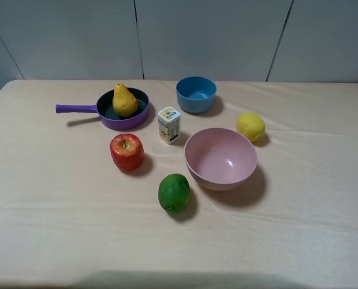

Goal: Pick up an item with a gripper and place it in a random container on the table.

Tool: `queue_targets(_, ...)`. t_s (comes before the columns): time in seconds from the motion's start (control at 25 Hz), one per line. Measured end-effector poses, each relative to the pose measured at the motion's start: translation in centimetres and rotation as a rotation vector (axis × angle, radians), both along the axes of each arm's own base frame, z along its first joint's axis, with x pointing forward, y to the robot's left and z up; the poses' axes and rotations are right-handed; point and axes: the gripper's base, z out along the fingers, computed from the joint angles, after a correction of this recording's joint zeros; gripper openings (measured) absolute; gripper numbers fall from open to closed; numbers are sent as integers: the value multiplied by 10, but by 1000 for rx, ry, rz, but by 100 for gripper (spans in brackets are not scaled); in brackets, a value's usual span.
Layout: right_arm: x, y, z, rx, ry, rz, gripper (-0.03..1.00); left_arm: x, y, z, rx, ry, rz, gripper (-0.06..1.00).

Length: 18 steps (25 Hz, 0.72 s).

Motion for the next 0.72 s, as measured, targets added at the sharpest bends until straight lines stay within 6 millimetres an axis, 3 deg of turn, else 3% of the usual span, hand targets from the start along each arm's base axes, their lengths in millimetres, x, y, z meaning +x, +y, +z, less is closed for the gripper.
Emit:
queue_targets(0.2,0,0,0,0,0,0,69,-27,11,-21,-14,-70,95,99)
queue_targets(0.52,0,0,0,0,0,0,69,-51,21,-71,26,-182,249,99)
queue_targets(0.72,0,0,0,0,1,0,69,-67,21,-76,14,-328,268,99)
